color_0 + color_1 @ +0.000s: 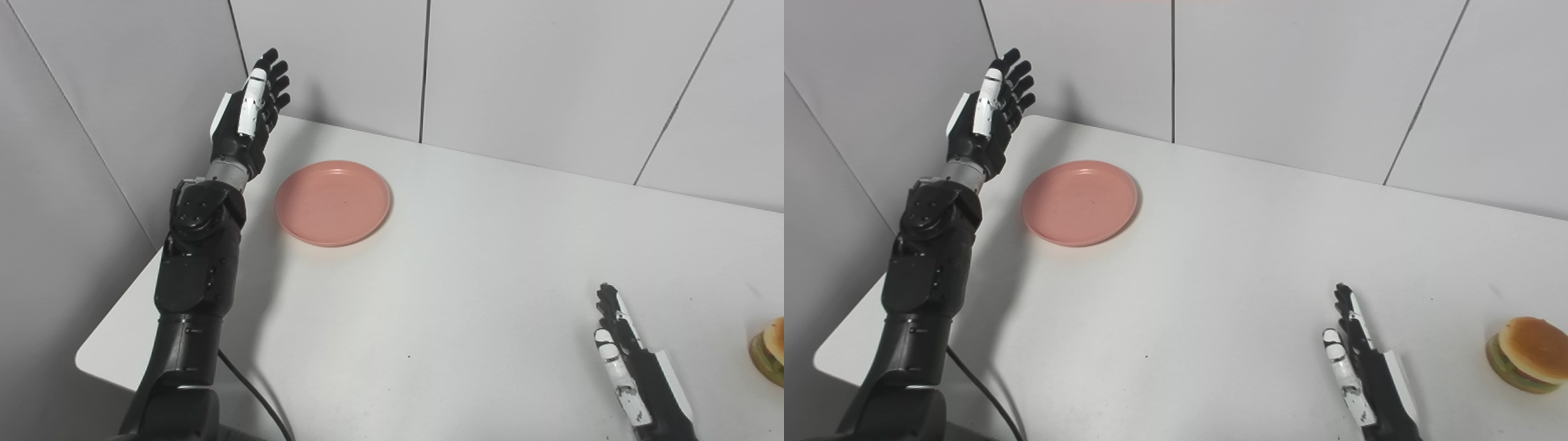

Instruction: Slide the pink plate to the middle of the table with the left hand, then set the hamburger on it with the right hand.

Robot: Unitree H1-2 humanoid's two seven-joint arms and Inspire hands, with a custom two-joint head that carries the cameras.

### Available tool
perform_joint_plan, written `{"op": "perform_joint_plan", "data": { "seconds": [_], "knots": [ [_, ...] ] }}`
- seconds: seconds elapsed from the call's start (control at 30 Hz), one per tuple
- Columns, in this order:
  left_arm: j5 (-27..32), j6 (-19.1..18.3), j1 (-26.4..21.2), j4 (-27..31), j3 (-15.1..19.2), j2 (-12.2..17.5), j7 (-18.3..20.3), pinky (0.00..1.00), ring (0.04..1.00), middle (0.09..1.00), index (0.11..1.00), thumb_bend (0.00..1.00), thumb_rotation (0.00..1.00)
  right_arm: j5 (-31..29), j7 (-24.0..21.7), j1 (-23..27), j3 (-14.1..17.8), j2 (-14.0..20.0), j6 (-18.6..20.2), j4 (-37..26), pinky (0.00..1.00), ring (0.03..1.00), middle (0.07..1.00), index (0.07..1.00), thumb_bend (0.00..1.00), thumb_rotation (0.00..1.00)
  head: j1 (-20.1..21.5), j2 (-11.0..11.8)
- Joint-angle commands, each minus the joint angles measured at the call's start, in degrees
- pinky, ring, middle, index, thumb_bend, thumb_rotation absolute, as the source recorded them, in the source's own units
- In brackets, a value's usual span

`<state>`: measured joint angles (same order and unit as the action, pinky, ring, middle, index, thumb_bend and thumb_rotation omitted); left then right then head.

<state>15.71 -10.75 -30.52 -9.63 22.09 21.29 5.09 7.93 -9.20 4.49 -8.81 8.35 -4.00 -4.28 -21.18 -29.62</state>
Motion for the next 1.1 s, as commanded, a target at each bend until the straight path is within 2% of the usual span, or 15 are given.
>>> {"op": "perform_joint_plan", "data": {
  "seconds": [0.0,0.43,0.67,0.9,1.07],
  "knots": [
    [0.8,3.6,-1.7,-0.1,1.0,2.0,-0.2,0.95,0.964,0.960,0.933,0.41,1.00,-0.1,-0.3,0.1,0.1,0.2,0.9,0.4,1.00,1.000,1.000,1.000,0.05,1.00,0.1,-0.1],
    [3.3,7.9,-2.3,-9.3,2.7,3.0,-0.3,0.92,0.941,0.953,0.940,0.42,1.00,0.2,-0.2,-0.1,0.3,0.2,1.1,0.1,1.00,1.000,1.000,1.000,0.07,1.00,0.0,-0.4],
    [3.7,8.3,-2.3,-12.3,2.8,3.6,0.0,0.95,0.947,0.943,0.923,0.42,1.00,0.2,-0.2,-0.1,0.3,0.4,1.1,-0.1,1.00,1.000,1.000,1.000,0.04,1.00,-0.1,-0.5],
    [5.1,9.0,-2.9,-16.2,3.2,3.7,0.8,0.93,0.935,0.945,0.932,0.41,1.00,-0.7,-0.4,0.1,0.4,0.3,1.3,0.3,1.00,1.000,1.000,1.000,0.06,1.00,-0.1,-0.5],
    [6.3,10.4,-3.0,-19.7,3.1,3.4,2.2,0.96,0.943,0.940,0.924,0.40,1.00,-0.3,-0.4,-0.1,0.3,0.5,2.0,-0.5,1.00,1.000,1.000,1.000,0.08,1.00,0.0,-0.9]
  ]
}}
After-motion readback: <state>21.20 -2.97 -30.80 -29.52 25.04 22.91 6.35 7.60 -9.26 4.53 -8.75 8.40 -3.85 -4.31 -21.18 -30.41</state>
